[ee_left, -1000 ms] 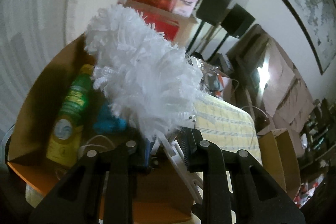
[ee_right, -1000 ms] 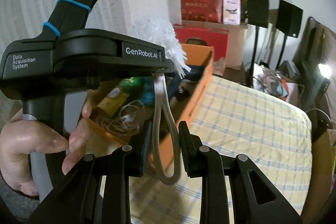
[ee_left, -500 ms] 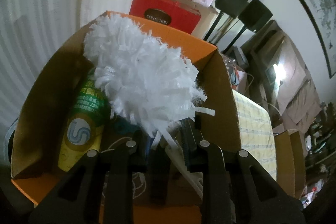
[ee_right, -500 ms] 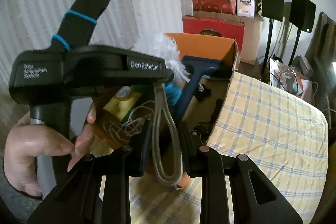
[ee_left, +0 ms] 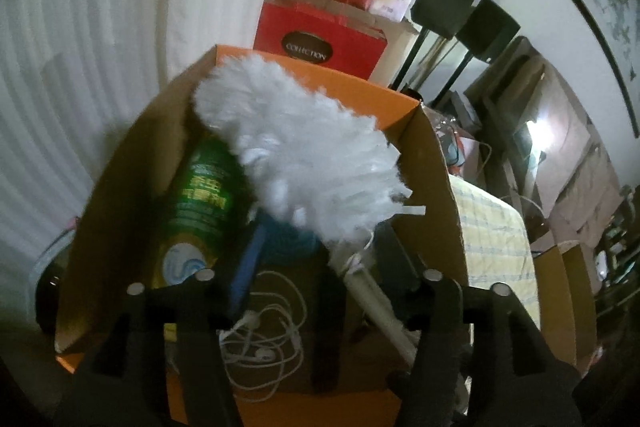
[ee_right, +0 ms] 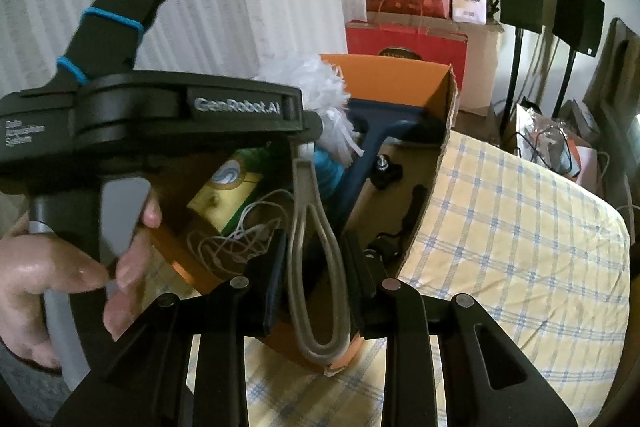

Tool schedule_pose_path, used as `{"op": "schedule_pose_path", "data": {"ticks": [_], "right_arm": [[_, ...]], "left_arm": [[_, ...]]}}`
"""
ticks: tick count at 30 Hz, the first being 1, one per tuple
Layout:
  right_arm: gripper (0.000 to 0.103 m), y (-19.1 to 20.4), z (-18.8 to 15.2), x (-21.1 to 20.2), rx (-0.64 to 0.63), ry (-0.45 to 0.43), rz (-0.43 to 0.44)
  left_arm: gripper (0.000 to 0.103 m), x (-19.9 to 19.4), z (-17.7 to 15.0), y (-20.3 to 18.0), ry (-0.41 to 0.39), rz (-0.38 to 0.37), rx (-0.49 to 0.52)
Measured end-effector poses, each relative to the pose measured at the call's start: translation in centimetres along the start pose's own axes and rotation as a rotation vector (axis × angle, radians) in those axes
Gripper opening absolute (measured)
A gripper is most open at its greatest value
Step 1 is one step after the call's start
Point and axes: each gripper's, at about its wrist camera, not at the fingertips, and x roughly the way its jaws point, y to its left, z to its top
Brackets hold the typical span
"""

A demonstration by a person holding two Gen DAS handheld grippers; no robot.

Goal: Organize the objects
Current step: 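Carry the duster into the orange box with both grippers and open them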

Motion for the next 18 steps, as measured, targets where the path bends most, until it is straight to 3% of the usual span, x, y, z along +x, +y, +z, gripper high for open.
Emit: {"op": "schedule_pose_path", "data": {"ticks": [4,7,12,16,18], "right_arm": [[0.045,-0.3,-0.1,-1.4,0.017,-0.029,0.005],[0.053,-0.8,0.1,-3.0,0.032,-0.061,-0.002],[0.064,-2.3,0.3,-5.8,0.075,-0.106,-0.033],[0.068,-3.6,0.0,-8.0,0.111,-0.135,-0.066],[0.07,-4.4,-0.4,-9.1,0.134,-0.14,-0.092]], "left_arm": [[0.059,-1.0,-0.2,0.4,-0.011,0.013,0.013],[0.073,-1.9,-0.4,0.5,-0.026,0.015,0.028],[0.084,-3.6,-0.8,0.0,-0.057,0.036,0.082],[0.099,-5.3,-1.4,-0.2,-0.087,0.021,0.098],[0.101,-5.9,-1.8,-0.3,-0.094,0.007,0.101]]}}
